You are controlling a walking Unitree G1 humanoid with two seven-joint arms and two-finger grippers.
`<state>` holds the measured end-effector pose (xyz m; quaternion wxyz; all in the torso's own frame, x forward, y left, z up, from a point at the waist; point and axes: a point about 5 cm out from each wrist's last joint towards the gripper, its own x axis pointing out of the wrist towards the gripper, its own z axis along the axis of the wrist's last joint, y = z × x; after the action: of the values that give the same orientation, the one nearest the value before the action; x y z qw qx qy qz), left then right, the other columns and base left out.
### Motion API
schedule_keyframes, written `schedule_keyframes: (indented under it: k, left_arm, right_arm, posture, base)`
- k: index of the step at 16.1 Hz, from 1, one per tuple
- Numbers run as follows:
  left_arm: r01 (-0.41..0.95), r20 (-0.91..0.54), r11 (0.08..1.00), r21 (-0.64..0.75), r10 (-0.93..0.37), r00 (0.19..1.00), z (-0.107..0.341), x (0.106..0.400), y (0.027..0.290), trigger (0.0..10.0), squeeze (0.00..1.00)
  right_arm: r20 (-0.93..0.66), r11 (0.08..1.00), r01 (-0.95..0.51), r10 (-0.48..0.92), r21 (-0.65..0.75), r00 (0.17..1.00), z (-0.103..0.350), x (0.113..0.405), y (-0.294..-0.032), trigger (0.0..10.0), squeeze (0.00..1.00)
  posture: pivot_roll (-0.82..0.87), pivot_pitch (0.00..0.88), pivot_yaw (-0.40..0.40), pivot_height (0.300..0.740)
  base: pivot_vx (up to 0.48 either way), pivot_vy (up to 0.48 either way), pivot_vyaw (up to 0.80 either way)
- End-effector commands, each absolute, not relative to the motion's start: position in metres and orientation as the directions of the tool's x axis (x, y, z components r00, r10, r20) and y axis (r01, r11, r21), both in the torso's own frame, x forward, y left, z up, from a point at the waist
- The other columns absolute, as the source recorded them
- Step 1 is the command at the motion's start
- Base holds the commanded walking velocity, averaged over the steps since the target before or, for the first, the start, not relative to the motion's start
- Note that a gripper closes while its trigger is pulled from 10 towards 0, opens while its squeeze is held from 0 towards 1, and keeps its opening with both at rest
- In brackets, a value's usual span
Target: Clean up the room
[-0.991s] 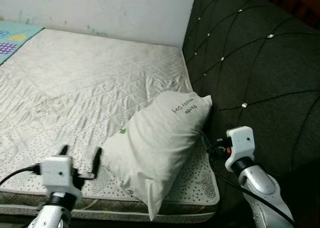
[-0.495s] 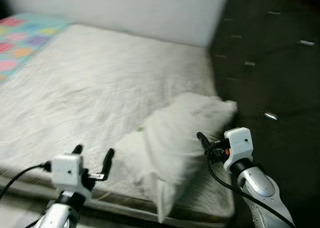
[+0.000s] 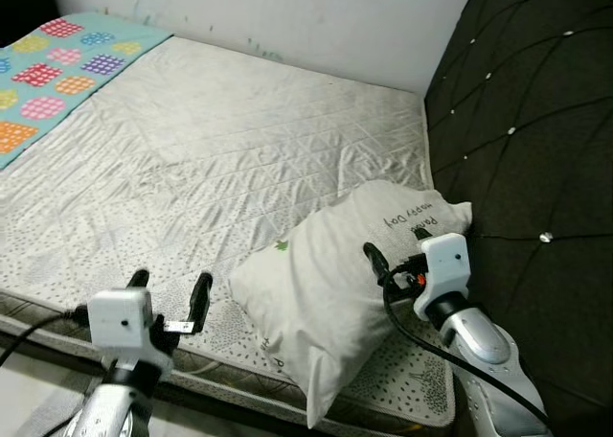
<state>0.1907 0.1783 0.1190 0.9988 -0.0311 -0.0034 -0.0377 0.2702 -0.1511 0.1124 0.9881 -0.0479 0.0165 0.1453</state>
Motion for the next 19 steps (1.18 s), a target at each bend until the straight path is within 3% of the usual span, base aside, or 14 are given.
schedule_keyframes:
  k: [1,5,8,12,14,19]
  left_arm:
    - [0.106,-0.004,0.993,-0.056,-0.106,0.994,0.118,0.194,0.176,10.0,0.0]
    - [0.209,0.005,0.978,-0.019,-0.209,0.978,0.125,0.218,0.178,10.0,0.0]
    - [0.248,0.006,0.969,-0.012,-0.248,0.969,0.127,0.228,0.175,10.0,0.0]
    - [0.239,0.007,0.97,-0.043,-0.238,0.971,0.123,0.224,0.167,10.0,0.0]
    - [0.175,-0.001,0.982,-0.071,-0.175,0.985,0.117,0.212,0.167,10.0,0.0]
    - [0.082,0.0,0.993,-0.081,-0.082,0.997,0.114,0.201,0.174,10.0,0.0]
  right_arm:
    - [-0.043,0.965,-0.245,0.242,-0.092,0.969,0.111,0.272,-0.157,10.0,0.0]
    - [-0.007,0.99,-0.128,0.128,-0.064,0.992,0.109,0.268,-0.159,10.0,0.0]
    - [0.0,0.995,-0.075,0.075,-0.064,0.997,0.107,0.264,-0.166,10.0,0.0]
    - [0.003,0.991,-0.097,0.098,-0.088,0.995,0.111,0.268,-0.168,10.0,0.0]
    - [-0.002,0.98,-0.168,0.169,-0.108,0.986,0.115,0.277,-0.163,10.0,0.0]
    - [-0.012,0.958,-0.265,0.265,-0.114,0.964,0.118,0.287,-0.147,10.0,0.0]
  posture:
    - [0.03,0.059,-0.092,0.74]
    - [-0.01,0.038,0.039,0.74]
    - [-0.03,0.032,0.066,0.74]
    - [-0.02,0.045,0.009,0.74]
    - [0.0,0.062,-0.07,0.74]
    - [0.04,0.075,-0.134,0.74]
  base:
    - [0.0,0.0,0.0]
    - [0.0,0.0,0.0]
    - [0.0,0.0,0.0]
    - [0.0,0.0,0.0]
    - [0.0,0.0,0.0]
    - [0.0,0.0,0.0]
